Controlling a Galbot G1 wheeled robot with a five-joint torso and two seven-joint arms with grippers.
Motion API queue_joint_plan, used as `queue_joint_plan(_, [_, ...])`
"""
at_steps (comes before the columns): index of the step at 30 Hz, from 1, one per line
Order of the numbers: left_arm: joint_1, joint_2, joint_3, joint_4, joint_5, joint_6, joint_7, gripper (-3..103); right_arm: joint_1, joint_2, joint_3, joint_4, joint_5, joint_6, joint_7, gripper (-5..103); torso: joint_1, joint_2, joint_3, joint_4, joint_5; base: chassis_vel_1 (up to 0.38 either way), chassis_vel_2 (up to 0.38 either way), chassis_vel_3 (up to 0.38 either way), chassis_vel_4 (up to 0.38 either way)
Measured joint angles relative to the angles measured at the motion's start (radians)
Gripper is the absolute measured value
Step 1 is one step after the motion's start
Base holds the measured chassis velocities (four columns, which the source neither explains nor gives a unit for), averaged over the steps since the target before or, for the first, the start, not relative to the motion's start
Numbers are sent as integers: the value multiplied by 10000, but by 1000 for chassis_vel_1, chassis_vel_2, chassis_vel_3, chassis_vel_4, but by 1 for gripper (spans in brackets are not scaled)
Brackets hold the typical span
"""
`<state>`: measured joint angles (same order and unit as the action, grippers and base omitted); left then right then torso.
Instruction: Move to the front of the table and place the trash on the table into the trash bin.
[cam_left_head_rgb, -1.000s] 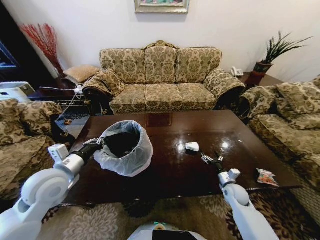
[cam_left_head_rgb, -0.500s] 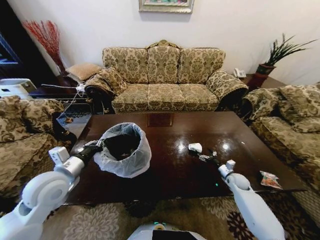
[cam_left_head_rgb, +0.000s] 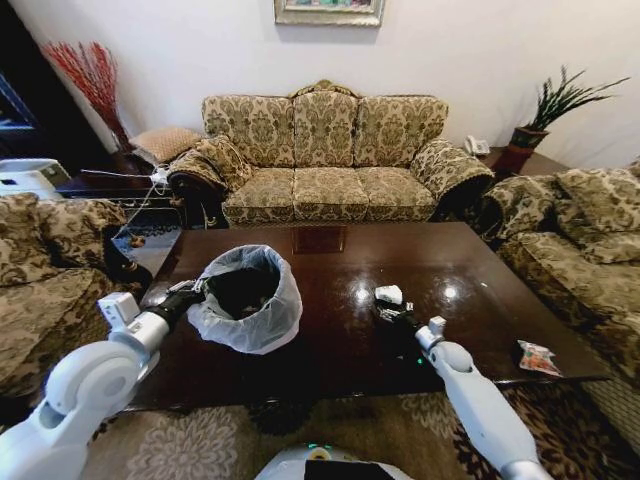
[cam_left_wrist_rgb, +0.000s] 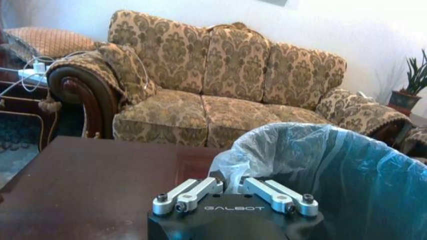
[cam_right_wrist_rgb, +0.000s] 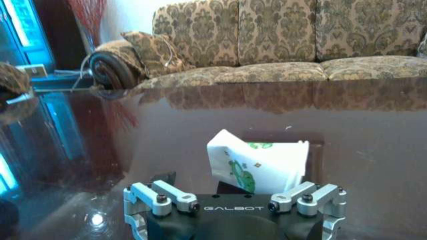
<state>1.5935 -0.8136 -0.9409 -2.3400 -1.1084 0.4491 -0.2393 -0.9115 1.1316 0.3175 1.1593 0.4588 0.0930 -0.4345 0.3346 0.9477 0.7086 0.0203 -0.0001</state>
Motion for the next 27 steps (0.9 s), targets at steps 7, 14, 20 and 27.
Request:
queue_joint_plan(7, [-10, 9, -8, 80, 0, 3, 6, 4, 262, 194, -420, -48, -113, -87, 840, 102, -1, 0, 0, 0, -1, 0, 0, 0, 0])
queue_joint_plan(14, [70, 67, -87, 144, 4, 3, 23, 4, 198, 293, -674, 313, 137, -159, 1570, 83, -1, 0, 0, 2, 1, 0, 0, 0, 0])
queue_joint_plan(20, [65, 123, -109, 165, 11, 4, 107, 4, 122, 376, -591, 451, 467, -169, 1607, 66, -1, 0, 0, 1, 1, 0, 0, 0, 0])
queue_joint_plan(27, [93, 196, -208, 171, -18, 2, 110, 4, 48, 368, -570, 708, 634, -171, 1845, 33, -1, 0, 0, 1, 1, 0, 0, 0, 0])
